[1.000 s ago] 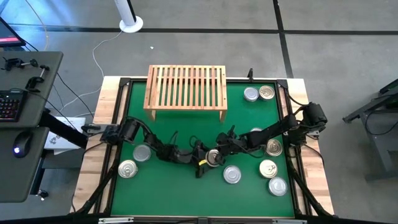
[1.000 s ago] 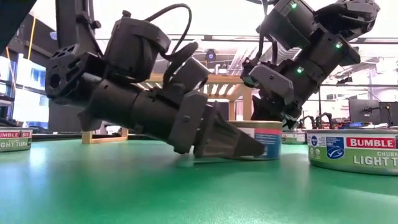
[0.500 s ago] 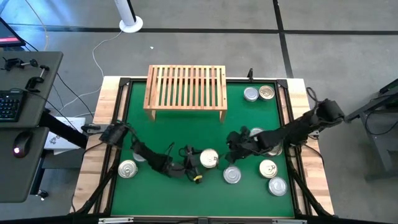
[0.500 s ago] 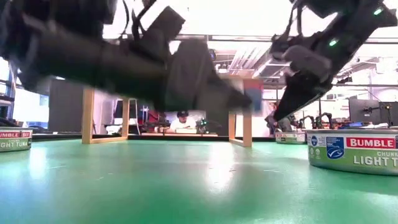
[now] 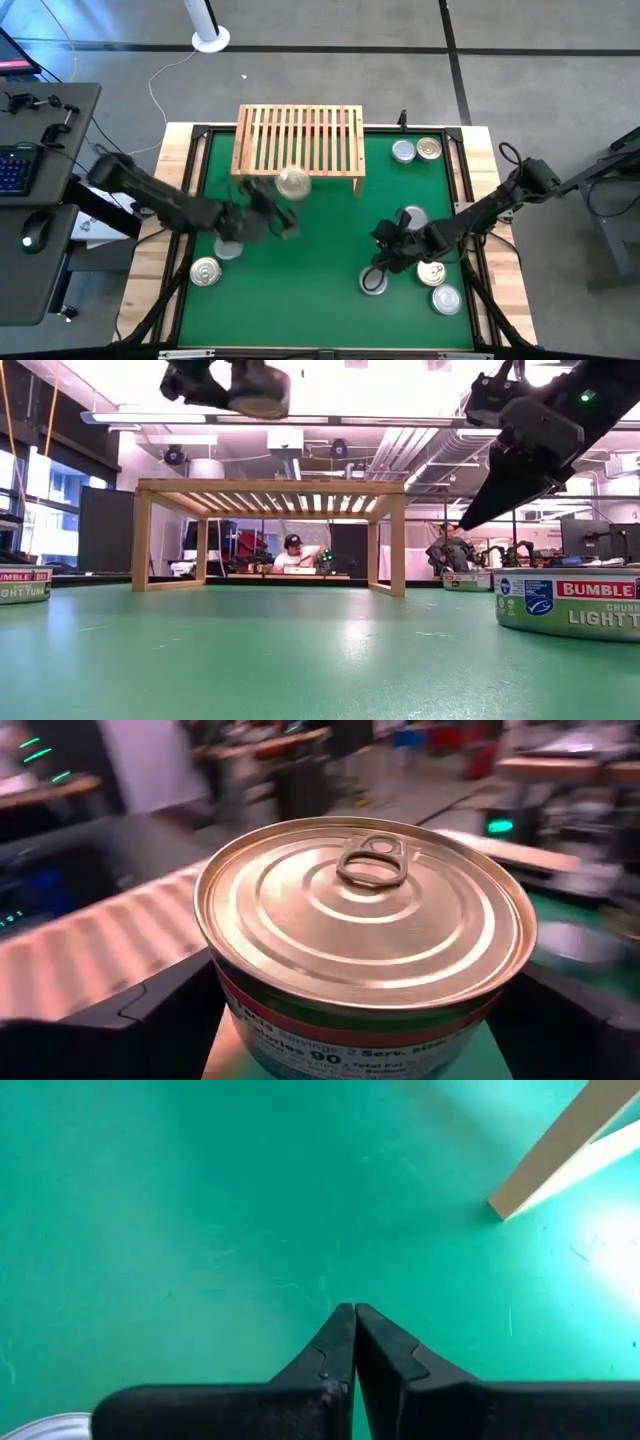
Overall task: Stack canned seafood by type on shelf
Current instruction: Put the blue pink tuna can on the shelf
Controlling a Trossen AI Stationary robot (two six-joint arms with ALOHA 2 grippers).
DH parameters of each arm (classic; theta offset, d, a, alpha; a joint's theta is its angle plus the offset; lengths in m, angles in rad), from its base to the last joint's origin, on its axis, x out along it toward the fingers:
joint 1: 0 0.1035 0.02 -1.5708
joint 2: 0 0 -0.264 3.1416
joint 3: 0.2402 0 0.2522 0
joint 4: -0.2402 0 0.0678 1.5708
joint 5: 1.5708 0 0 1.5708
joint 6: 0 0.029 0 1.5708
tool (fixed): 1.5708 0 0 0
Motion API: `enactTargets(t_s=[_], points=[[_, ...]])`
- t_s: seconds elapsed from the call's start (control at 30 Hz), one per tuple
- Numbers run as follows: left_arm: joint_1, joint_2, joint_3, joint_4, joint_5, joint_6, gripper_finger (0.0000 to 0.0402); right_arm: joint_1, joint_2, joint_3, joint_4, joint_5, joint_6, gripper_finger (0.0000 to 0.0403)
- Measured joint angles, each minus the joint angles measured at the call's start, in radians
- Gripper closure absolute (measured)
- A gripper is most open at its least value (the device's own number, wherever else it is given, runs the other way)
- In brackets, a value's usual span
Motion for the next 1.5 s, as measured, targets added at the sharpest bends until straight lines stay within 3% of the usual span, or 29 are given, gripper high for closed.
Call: enactTargets(t_s=[0.2, 0.37, 0.5, 0.87, 1.27, 1.5], points=[[0.323, -0.147, 0.000, -0.232, 0.156, -0.014, 0.0039, 0.004, 0.000, 0.000, 0.011, 0.020, -0.005, 0.0400], [0.553, -0.141, -0.001, -0.289, 0.253, 0.018, 0.0039, 0.004, 0.000, -0.001, 0.012, 0.020, -0.009, 0.0400], [0.664, -0.113, -0.001, -0.285, 0.315, 0.024, 0.0039, 0.004, 0.000, -0.001, 0.012, 0.020, -0.010, 0.0400], [0.776, -0.035, -0.001, -0.268, 0.370, 0.018, 0.0039, 0.004, 0.000, -0.001, 0.012, 0.020, -0.013, 0.0400], [0.866, -0.011, 0.001, -0.239, 0.585, -0.014, 0.0009, 0.004, 0.000, -0.002, 0.012, 0.018, -0.013, 0.0400], [0.889, -0.017, 0.001, -0.249, 0.619, 0.017, 0.0003, 0.004, 0.001, -0.002, 0.012, 0.016, -0.013, 0.0400]])
